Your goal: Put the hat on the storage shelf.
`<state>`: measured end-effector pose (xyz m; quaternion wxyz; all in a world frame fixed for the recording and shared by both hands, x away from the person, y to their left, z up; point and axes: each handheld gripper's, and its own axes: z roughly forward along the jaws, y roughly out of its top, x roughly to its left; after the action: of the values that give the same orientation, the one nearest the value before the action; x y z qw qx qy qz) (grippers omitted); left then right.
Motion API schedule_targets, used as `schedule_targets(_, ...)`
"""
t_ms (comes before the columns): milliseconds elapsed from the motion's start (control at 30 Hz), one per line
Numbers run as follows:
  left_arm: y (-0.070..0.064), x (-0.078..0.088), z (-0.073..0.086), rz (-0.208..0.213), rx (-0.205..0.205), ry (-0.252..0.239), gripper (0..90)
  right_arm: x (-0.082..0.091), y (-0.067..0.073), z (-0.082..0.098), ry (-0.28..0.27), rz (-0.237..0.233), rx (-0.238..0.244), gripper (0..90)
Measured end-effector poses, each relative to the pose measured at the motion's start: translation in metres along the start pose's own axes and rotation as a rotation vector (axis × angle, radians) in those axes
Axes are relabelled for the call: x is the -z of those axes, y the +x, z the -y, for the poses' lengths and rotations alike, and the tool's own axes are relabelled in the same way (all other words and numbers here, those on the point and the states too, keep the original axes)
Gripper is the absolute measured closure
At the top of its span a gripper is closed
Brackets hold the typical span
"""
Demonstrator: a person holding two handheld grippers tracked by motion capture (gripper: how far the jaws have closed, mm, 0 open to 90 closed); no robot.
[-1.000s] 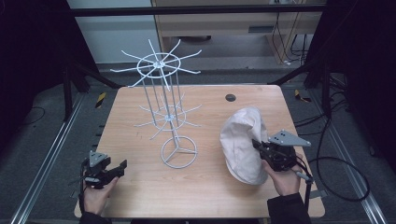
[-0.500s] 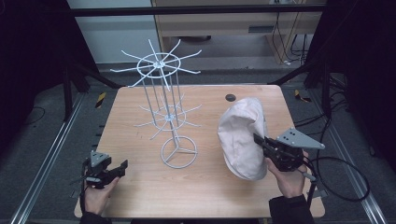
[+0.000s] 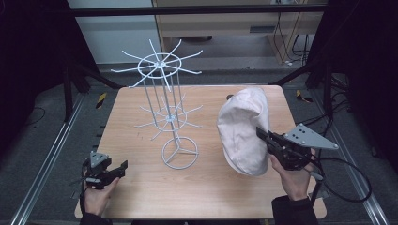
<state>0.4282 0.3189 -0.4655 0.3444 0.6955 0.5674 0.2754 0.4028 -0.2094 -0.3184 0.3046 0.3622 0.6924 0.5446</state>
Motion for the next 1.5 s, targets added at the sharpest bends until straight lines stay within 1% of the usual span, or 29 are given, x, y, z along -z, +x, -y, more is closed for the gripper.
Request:
schedule_targets(67,0.000,0.000,0.000,0.000,-0.001,0.001,33.2,0.000,0.001,-0.004,-0.009,-0.005,0.000,88.4)
schedule_targets(133,0.000,0.000,0.000,0.000,-0.001,0.001,33.2,-0.001,0.003,-0.009,-0.018,-0.005,0.011,88.4)
schedule_targets(167,0.000,0.000,0.000,0.000,0.001,0.000,33.2,-0.001,0.004,-0.014,-0.028,-0.006,0.017,88.4)
schedule_targets(200,0.000,0.000,0.000,0.000,0.001,0.000,33.2,-0.001,0.004,-0.014,-0.028,-0.006,0.017,88.4)
schedule_targets(233,0.000,0.000,0.000,0.001,0.003,0.001,33.2,0.000,0.005,-0.019,-0.042,-0.004,0.020,88.4)
schedule_targets(400,0.000,0.000,0.000,0.000,0.003,-0.004,33.2,0.002,0.007,-0.026,-0.058,-0.003,0.028,88.4)
schedule_targets(433,0.000,0.000,0.000,0.001,-0.001,0.000,33.2,0.003,0.007,-0.029,-0.073,-0.005,0.032,88.4)
schedule_targets(467,0.000,0.000,0.000,0.001,-0.001,0.000,33.2,0.003,0.007,-0.029,-0.073,-0.005,0.032,88.4)
schedule_targets(600,0.000,-0.001,0.000,0.001,0.003,0.000,33.2,0.004,0.007,-0.036,-0.106,-0.007,0.025,88.4)
schedule_targets(767,0.000,-0.001,0.000,-0.001,0.003,0.002,33.2,0.003,0.009,-0.042,-0.131,-0.015,0.027,88.4)
schedule_targets(967,0.001,0.000,0.000,0.000,0.007,0.000,33.2,0.004,0.013,-0.050,-0.166,-0.025,0.043,88.4)
schedule_targets(1000,0.001,-0.001,0.000,0.000,0.007,-0.001,33.2,0.005,0.014,-0.051,-0.170,-0.026,0.038,88.4)
schedule_targets(1100,0.001,0.000,0.000,-0.003,0.005,-0.001,33.2,0.006,0.015,-0.055,-0.198,-0.031,0.040,88.4)
schedule_targets(1267,0.000,-0.001,0.000,-0.003,0.001,0.002,33.2,0.009,0.017,-0.059,-0.214,-0.035,0.041,88.4)
schedule_targets(1400,0.000,-0.001,0.000,-0.002,0.003,0.001,33.2,0.013,0.018,-0.067,-0.239,-0.039,0.055,88.4)
schedule_targets(1433,0.001,-0.001,0.000,-0.003,0.003,0.002,33.2,0.015,0.019,-0.071,-0.252,-0.040,0.061,88.4)
schedule_targets(1500,0.001,-0.001,0.000,-0.002,0.003,0.001,33.2,0.016,0.019,-0.073,-0.257,-0.041,0.067,88.4)
